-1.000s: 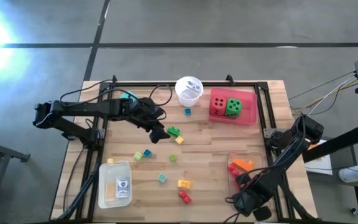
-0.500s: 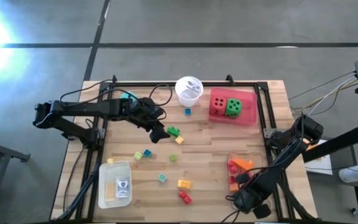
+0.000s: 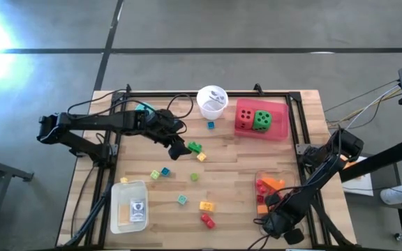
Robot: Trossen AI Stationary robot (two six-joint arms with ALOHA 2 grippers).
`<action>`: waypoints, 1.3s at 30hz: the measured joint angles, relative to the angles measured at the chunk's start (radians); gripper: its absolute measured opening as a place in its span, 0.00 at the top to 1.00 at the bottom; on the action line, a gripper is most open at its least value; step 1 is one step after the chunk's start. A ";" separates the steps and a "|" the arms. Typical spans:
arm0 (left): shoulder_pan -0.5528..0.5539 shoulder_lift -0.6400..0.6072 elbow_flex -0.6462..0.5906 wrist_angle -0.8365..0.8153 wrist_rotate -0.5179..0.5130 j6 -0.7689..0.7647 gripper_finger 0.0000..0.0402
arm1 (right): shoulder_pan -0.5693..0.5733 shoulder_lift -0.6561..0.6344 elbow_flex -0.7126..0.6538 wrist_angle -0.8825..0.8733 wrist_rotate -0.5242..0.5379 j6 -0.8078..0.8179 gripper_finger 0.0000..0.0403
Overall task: Pick & Place Toys
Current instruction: Put the blue game piece into the transparent bin
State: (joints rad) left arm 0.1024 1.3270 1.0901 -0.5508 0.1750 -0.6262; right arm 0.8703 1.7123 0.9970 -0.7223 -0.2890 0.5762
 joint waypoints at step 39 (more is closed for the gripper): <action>0.002 0.005 0.000 -0.094 -0.069 -0.081 0.06 | 0.009 -0.002 0.179 -0.260 0.005 0.179 0.13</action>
State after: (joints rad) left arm 0.1043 1.3323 1.0901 -0.6449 0.1059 -0.7071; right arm 0.8797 1.7103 1.1761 -0.9820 -0.2835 0.7547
